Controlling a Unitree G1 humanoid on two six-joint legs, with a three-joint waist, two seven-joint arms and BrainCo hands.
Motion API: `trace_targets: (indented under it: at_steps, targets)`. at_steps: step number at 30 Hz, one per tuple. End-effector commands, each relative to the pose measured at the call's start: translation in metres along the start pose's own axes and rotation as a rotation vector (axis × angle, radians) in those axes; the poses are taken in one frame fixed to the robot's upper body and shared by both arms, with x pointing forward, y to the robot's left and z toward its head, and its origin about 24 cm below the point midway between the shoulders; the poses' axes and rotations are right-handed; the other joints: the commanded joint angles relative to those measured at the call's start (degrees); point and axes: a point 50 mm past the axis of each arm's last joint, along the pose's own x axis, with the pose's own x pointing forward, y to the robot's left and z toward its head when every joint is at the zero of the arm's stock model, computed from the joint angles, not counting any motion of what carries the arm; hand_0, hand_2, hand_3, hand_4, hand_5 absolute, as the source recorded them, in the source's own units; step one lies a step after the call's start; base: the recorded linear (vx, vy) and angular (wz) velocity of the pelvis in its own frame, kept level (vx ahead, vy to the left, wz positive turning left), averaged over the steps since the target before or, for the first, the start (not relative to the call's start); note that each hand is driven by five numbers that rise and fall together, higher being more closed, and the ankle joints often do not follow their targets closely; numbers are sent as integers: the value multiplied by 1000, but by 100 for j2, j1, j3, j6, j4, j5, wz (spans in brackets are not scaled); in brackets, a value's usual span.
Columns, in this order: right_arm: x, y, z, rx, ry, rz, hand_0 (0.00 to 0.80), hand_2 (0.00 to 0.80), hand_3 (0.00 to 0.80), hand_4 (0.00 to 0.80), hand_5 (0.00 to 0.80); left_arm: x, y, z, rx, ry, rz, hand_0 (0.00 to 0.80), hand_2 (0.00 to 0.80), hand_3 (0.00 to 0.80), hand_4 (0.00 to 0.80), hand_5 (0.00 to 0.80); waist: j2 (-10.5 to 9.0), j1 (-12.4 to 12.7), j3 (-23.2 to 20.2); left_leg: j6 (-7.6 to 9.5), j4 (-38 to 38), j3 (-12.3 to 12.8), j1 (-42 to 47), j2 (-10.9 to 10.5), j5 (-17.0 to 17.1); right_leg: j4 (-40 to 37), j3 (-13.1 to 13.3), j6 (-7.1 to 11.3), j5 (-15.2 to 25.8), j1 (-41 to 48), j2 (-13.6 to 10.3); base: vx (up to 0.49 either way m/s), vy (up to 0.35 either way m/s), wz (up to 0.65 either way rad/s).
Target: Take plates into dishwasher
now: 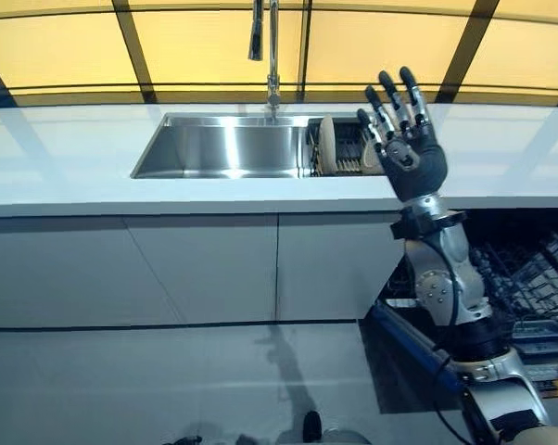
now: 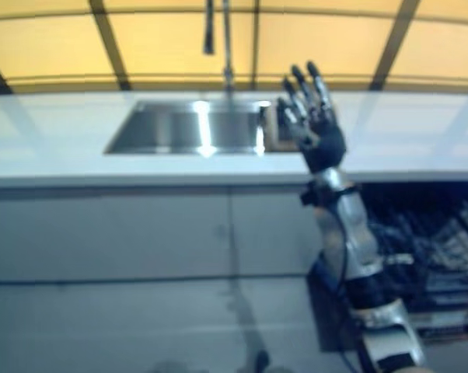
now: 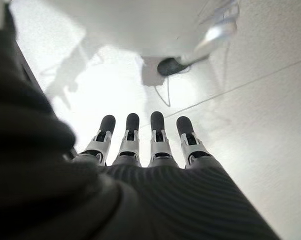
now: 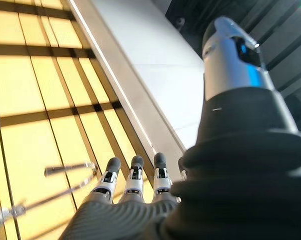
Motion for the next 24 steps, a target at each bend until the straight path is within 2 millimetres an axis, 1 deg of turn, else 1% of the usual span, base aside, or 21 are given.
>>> trace_targets:
  at_steps: [1,2,3,4,5,6,7,8,9,10,11,12,13,14,15,16,18,19,20,22,24]
  targets:
    - [16,12,32,-23,-159,55,0,0,0,0,0,-1,11,-1,53,4,14,0,0,0,0,0,-368,87,-278,498,376,-140,463,-744,-688,-350,402,511,1203,-1251,-403,479,-239,3]
    - [17,15,31,-22,-150,63,0,0,0,0,0,-1,9,-4,39,5,9,0,0,0,0,0,-282,103,-401,330,533,43,709,-568,-596,-225,117,471,1078,-1142,-353,456,-228,3]
    - [17,18,28,-19,-141,72,0,0,0,0,0,-2,9,-6,21,1,6,0,0,0,0,0,-229,73,-519,139,761,162,808,-457,-163,-215,-58,374,977,-1065,-300,571,-293,5]
    - [17,21,26,-20,-132,84,0,0,0,0,0,-2,7,-7,-1,-8,6,0,0,0,0,0,-134,57,-599,-51,1213,258,805,-314,350,-240,-104,244,857,-942,-153,383,-219,5]
    - [17,22,25,-19,-130,88,0,0,0,0,0,-2,6,-8,-6,-11,8,0,0,0,0,0,-156,50,-625,-125,1526,282,725,-332,653,-280,-77,192,826,-874,-139,406,-254,5]
    - [15,24,23,-13,-124,97,0,0,0,0,0,-2,3,-9,-17,-24,14,0,0,0,0,0,-222,79,-649,-293,2587,358,400,-415,1226,-381,19,37,720,-629,-99,371,-260,1]
    - [12,26,21,-21,-118,106,0,0,0,0,0,-2,-2,-9,-25,-41,19,0,0,0,0,0,-276,144,-605,-383,3771,490,-99,-465,1424,-384,76,-99,619,-439,-84,419,-323,7]
    - [10,26,21,-30,-116,111,0,0,0,0,0,-2,-4,-8,-30,-60,22,0,0,0,0,0,-455,210,-537,-380,4696,622,-762,-507,1549,-386,111,-182,540,-242,-215,292,-267,4]
    - [8,25,21,-38,-117,110,0,0,0,0,0,-2,-4,-5,-31,-76,26,0,0,0,0,0,-523,249,-481,-361,5162,749,-1216,-406,1481,-390,80,-235,484,-110,-251,239,-238,-11]
    - [7,23,23,-59,-125,103,0,0,0,0,0,-1,-4,2,-33,-104,36,0,0,0,0,0,-543,348,-339,-314,5449,885,-1783,-179,1302,-408,35,-288,388,145,-213,223,-186,-32]
    - [7,21,24,-80,-133,94,0,0,0,0,0,-1,-1,8,-33,-125,41,0,0,0,0,0,-587,434,-226,-264,5284,936,-2198,-6,1223,-461,27,-291,331,356,-211,252,-144,-28]
    - [9,22,25,-97,-140,87,0,0,0,0,0,-1,2,12,-28,-142,47,0,0,0,0,0,-593,504,-148,-225,4938,997,-2350,121,1162,-517,26,-277,265,513,-198,304,-71,3]
    - [12,23,27,-118,-145,77,0,0,0,0,0,-1,6,16,-21,-155,55,0,0,0,0,0,-571,569,-96,-185,4150,1094,-2318,225,1103,-561,15,-243,157,638,-174,339,-7,14]
    - [17,24,29,-130,-146,67,0,0,0,0,0,-2,10,18,-17,-157,59,0,0,0,0,0,-573,604,-97,-152,3430,1186,-2237,252,1075,-597,8,-213,89,686,-186,403,63,-2]
    - [22,26,31,-137,-144,56,0,0,0,0,0,-2,14,19,-16,-152,63,0,0,0,0,0,-524,635,-110,-169,2642,1217,-2169,334,1126,-612,23,-177,11,729,-141,437,137,-17]
    - [26,26,31,-146,-136,42,0,0,0,0,0,-2,16,19,-18,-145,64,0,0,0,0,0,-476,682,-93,-207,1777,1161,-2033,357,1215,-609,145,-136,-98,838,-105,450,184,-9]
    - [30,23,31,-158,-125,26,0,0,0,0,0,-2,16,20,-20,-136,62,0,0,0,0,0,-378,744,-176,-234,404,890,-2031,348,1387,-587,351,-57,-189,879,-39,440,199,-2]
    - [30,23,30,-164,-118,23,0,0,0,0,0,-2,15,19,-22,-133,61,0,0,0,0,0,-355,766,-184,-267,-62,840,-1957,348,1549,-565,433,-46,-248,944,-28,475,204,-9]
    - [29,22,30,-173,-110,23,0,0,0,0,0,-1,12,18,-31,-131,60,0,0,0,0,0,-308,804,-209,-316,-542,792,-2077,385,1751,-545,614,-34,-327,1056,20,446,180,-13]
    - [28,20,30,-176,-103,26,0,0,0,0,0,-1,9,14,-41,-126,62,0,0,0,0,0,-309,825,-233,-347,-653,896,-2339,391,1785,-509,752,-9,-433,1192,39,360,177,-21]
    - [27,14,33,-186,-97,28,0,0,0,0,0,-2,6,9,-60,-126,63,0,0,0,0,0,-286,848,-249,-366,-577,1034,-2562,396,2018,-526,892,35,-601,1409,49,343,242,-50]
